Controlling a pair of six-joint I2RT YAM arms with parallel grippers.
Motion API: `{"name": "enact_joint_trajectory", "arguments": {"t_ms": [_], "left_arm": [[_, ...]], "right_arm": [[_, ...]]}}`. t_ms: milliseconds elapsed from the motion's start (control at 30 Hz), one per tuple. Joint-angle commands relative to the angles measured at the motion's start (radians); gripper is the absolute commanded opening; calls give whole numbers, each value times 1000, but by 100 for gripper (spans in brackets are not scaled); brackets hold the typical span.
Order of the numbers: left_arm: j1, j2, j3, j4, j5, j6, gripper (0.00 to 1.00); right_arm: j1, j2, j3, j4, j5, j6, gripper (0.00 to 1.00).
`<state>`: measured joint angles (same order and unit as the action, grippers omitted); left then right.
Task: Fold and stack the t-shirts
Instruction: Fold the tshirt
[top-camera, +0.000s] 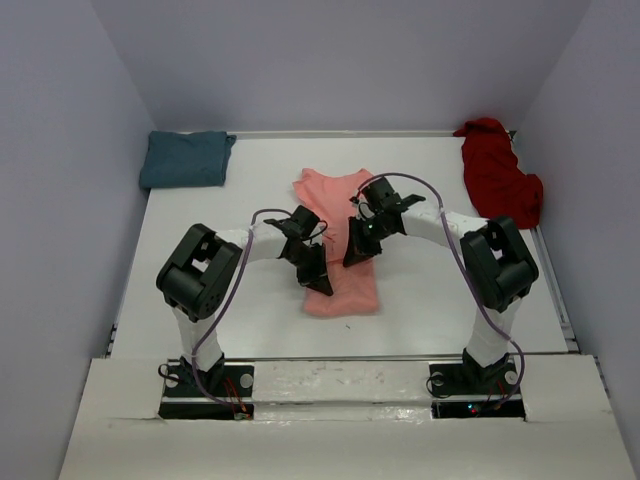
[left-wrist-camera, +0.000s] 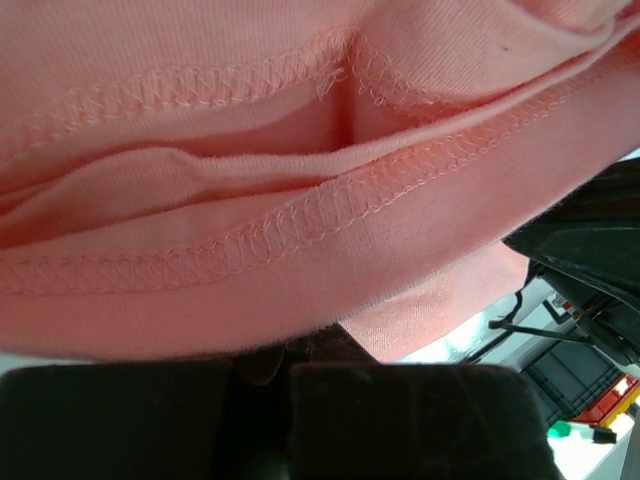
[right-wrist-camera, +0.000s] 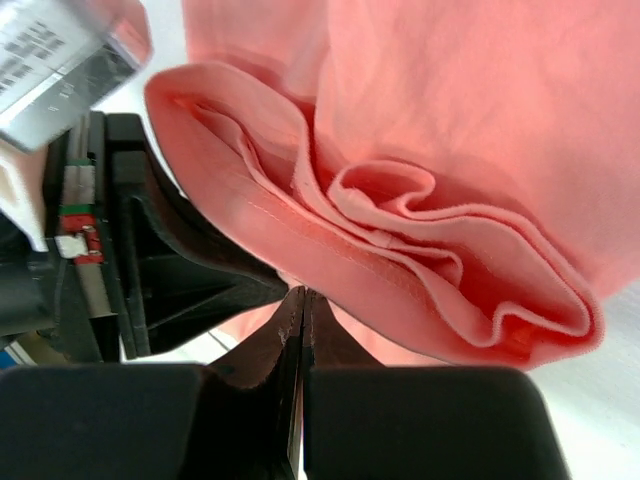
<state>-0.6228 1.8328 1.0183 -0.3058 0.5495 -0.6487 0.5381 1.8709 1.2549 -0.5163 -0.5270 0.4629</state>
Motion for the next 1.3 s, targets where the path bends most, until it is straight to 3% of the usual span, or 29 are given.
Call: {"name": "enact_joint_trajectory", "arguments": {"t_ms": [0,500,967,1100,1167,1200,1267], "left_arm": [[-15,59,-7,-49,-126,35,0],[-15,29,-11,-62,-125,44,0],[-15,33,43,-105,-152,66,0],[-9,-1,136,-156,-198,87,0],[-3,-20,224,-199,-218,99,0],[6,-35,297,-216,-242,104,0],[21,-49,370,-272,-270,121,0]], "right_arm": [[8,7,55,13,18,-18,0],[8,137,153,85,151,-104,0],[-70,185,327,6,193,-150,0],[-79,116,310,-27,182,-148,12],[-89,84,302,-40,165,-141,30],[-89,56,298,-65,132,-129,45],[-89,28,296,-96,105,-116,55]]}}
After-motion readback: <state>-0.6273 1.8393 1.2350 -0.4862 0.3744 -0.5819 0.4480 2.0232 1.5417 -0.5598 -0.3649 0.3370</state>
